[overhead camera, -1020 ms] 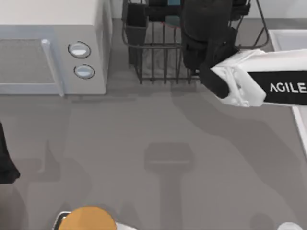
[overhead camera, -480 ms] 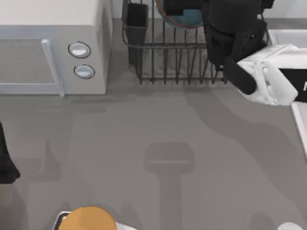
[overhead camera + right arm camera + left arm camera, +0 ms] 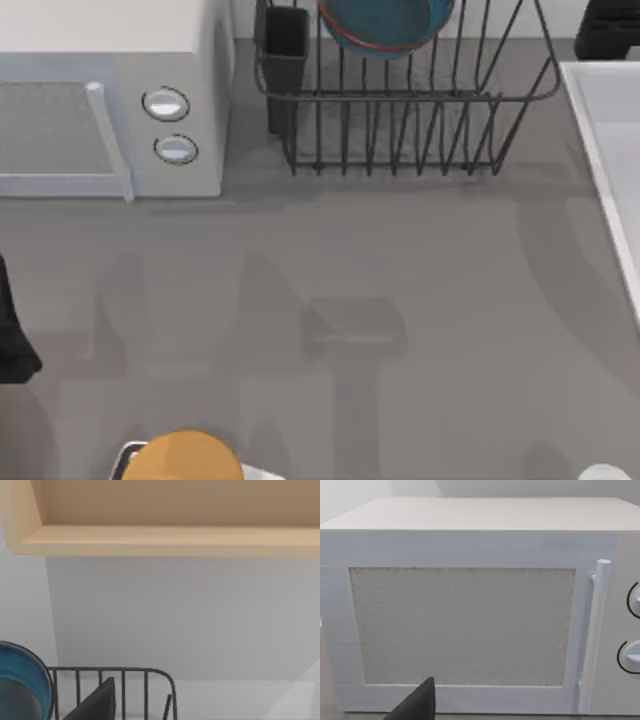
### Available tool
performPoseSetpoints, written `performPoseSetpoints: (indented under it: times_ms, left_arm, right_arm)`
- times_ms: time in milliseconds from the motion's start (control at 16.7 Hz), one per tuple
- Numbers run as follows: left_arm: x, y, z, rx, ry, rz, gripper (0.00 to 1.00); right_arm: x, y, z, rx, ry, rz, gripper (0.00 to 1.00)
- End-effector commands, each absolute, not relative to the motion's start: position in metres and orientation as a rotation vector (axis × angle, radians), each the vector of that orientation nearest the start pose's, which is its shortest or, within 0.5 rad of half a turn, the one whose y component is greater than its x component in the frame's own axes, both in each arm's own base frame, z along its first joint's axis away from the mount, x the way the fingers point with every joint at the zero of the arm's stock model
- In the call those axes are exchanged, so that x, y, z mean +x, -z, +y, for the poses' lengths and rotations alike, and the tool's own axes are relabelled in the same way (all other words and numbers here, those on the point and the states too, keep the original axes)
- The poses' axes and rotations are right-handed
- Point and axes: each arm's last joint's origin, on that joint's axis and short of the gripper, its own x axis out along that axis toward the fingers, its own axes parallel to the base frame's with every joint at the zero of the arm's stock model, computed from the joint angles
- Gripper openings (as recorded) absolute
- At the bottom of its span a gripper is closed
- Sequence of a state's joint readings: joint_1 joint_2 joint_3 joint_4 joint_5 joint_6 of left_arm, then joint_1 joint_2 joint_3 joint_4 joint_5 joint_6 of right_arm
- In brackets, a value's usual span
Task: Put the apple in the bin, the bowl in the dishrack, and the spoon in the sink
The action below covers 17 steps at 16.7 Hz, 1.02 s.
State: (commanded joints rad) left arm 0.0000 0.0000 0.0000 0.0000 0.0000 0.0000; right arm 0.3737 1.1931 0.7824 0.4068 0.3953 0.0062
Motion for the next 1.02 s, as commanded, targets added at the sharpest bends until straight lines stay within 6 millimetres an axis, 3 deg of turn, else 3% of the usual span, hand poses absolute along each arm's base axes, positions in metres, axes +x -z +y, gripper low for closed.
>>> performPoseSetpoints:
  times_ms: [180,420,720,1020]
  left_arm:
    - [0.106,-0.160,-0.001,0.000,0.000,0.000,1.00]
    - [0.106,-0.160,-0.001,0.000,0.000,0.000,1.00]
    - [0.106,-0.160,-0.001,0.000,0.000,0.000,1.00]
    - [0.106,-0.160,-0.001,0.000,0.000,0.000,1.00]
  right_arm:
    - [0.192,-0.288,0.046,-0.013,0.012,-0.015,1.00]
    - [0.130,-0.236,0.014,-0.016,0.008,-0.022,1.00]
    - [0.107,-0.175,0.001,-0.006,0.002,-0.005,1.00]
    - [0.106,-0.160,-0.001,0.000,0.000,0.000,1.00]
